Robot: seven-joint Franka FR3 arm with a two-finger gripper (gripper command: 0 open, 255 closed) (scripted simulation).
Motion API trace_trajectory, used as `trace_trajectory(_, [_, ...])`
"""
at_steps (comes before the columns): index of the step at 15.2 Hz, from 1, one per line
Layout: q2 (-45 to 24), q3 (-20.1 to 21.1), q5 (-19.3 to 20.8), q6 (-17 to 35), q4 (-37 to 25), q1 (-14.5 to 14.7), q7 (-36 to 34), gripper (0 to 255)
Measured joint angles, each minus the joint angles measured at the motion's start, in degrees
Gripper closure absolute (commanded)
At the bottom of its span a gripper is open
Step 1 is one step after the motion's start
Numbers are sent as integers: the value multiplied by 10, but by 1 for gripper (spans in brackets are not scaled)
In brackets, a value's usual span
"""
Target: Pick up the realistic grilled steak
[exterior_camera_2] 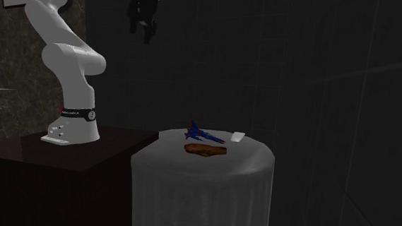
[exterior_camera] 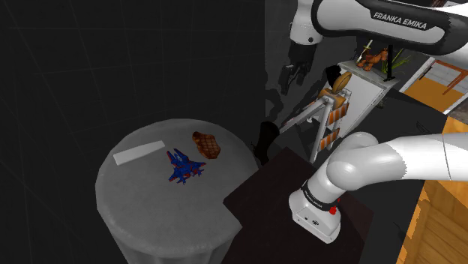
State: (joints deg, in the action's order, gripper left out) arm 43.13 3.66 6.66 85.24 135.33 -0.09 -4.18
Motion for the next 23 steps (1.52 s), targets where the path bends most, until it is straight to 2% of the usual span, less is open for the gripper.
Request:
trace_trajectory(2, [-8, 0, 0, 11, 2, 0, 1, 0])
trace_trajectory(4, [-20, 0, 0, 43, 20, 3, 1, 0])
trace_trajectory(9, [-79, 5, -3, 151, 59, 12, -1, 0])
trace_trajectory(16, [-198, 12, 1, 299, 72, 18, -2, 0])
trace_trajectory(23, [-341, 24, 17, 429, 43, 24, -11, 0])
